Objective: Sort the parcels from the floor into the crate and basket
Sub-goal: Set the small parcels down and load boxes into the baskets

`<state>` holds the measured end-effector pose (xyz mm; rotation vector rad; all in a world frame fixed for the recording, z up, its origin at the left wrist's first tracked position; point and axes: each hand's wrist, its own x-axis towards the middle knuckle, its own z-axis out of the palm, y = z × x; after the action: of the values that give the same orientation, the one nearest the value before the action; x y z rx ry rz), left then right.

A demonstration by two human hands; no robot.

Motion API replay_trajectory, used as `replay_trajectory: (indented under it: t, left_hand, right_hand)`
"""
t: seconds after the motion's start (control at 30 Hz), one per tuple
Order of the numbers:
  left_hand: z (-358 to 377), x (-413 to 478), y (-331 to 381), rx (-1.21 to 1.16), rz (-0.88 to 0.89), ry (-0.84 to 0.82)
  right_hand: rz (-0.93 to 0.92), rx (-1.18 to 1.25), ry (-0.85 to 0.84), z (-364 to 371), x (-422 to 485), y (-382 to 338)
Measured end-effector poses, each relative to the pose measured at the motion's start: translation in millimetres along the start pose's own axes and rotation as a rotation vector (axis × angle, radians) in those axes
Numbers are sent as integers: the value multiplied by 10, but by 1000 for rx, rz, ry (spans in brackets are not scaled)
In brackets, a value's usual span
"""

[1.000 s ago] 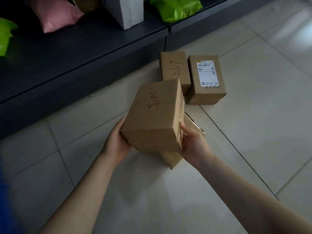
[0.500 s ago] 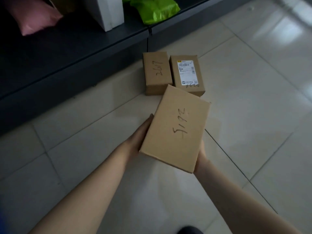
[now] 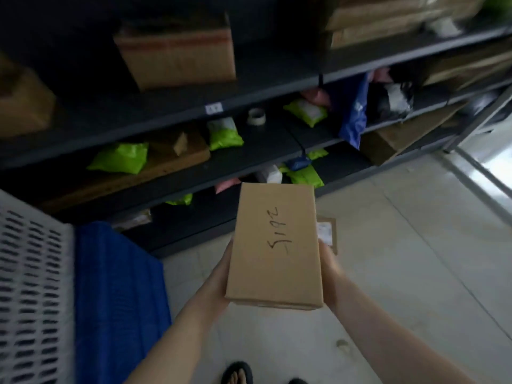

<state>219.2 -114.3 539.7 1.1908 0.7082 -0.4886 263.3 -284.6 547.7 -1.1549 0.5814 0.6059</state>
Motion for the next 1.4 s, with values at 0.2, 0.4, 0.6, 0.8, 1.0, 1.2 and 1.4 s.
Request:
replay_trajectory:
  t: [0.2, 0.4, 0.6, 0.8, 1.0, 1.2, 1.4]
  left_hand:
    - [-527, -1639, 791, -201, 283, 69]
    - [-1423, -3070, 876, -216, 526, 230]
    - [-2636, -4211, 568, -240, 654, 344]
    - [-4212, -5092, -47, -234, 657, 355]
    - [-5448, -5482, -395, -352, 616, 442]
    - [-6708, -5334, -380, -445, 618, 513]
    - [-8061, -4606, -20, -608, 487, 673]
  right_hand:
    - [-36, -73, -212, 1327, -1516, -635]
    - [-42, -138, -457, 2391, -2593, -302]
    - [-58, -175, -580, 3420, -3447, 501]
    - [-32, -265, -609, 4556, -4007, 1739]
    - [64, -374, -658, 5575, -4087, 2771]
    - [103, -413, -730, 6711, -3712, 3620]
    - [206, -302, -765, 7804, -3023, 3999]
